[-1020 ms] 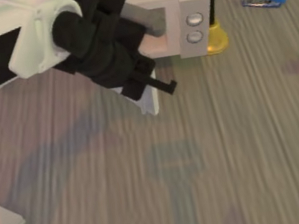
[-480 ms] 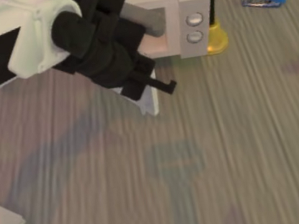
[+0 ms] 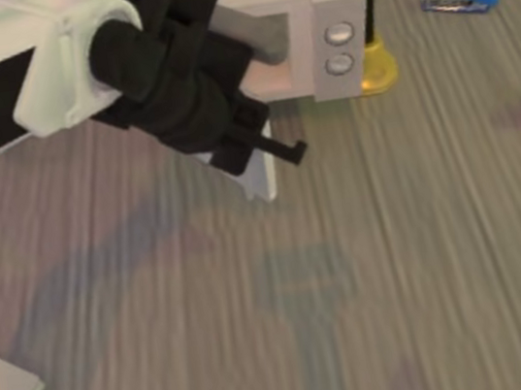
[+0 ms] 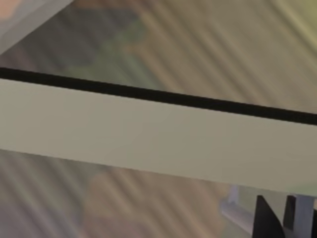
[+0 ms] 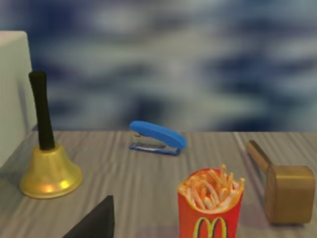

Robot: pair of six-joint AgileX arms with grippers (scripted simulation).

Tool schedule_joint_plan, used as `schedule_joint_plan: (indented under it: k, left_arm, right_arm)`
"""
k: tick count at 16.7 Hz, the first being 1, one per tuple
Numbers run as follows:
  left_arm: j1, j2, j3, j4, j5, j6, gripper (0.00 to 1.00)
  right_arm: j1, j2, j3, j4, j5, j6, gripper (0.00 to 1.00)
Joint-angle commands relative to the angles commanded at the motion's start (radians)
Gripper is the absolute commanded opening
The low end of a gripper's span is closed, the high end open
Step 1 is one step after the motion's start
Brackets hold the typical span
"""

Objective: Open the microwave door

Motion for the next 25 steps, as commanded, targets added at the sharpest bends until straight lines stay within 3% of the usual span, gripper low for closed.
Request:
schedule_joint_plan:
  k: [7, 25]
  left_arm:
    - [0.054, -0.054, -0.058, -0.003, 0.071, 0.139, 0.0]
    - [0.056, -0.055, -0.061, -0.004, 0.074, 0.143, 0.0]
  right_arm:
    - [0.0, 0.0, 0.0, 0.0, 0.0, 0.0, 1.0]
    - [0.0, 0.0, 0.0, 0.0, 0.0, 0.0, 1.0]
